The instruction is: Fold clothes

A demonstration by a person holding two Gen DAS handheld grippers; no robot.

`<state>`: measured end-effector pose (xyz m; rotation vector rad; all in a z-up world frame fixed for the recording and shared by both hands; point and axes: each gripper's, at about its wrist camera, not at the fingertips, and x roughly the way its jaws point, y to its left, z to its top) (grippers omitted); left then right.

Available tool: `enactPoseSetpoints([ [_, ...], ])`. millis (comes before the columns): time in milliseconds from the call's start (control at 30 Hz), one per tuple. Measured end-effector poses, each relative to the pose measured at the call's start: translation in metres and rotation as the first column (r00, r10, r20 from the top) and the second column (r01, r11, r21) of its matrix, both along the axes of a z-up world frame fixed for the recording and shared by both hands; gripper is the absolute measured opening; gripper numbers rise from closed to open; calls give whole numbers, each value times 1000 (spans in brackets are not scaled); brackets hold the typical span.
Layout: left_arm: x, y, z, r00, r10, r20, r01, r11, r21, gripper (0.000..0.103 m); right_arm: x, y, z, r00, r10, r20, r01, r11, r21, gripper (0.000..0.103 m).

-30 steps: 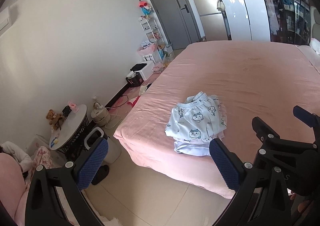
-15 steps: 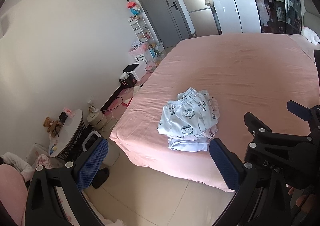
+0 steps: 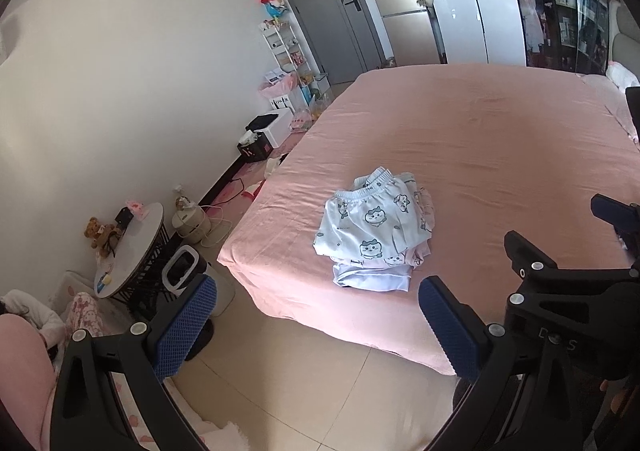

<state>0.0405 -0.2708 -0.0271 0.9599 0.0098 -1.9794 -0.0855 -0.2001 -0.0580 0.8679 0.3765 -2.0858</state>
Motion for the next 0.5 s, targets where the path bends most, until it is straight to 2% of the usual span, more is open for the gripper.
enactPoseSetpoints([
  [133, 2, 5, 9, 999, -30, -43, 30, 1000, -4, 103, 1, 7, 17, 999, -16, -37, 17, 999, 39, 103],
  [267, 5, 1, 11, 998, -25, -65, 26, 1000, 10, 103, 3, 15, 32, 998, -12, -67, 14, 999, 35, 103],
  [500, 13, -1, 12, 996, -23, -81, 24, 999, 21, 103, 8, 15, 40, 997, 5, -77, -1, 999, 48, 103],
])
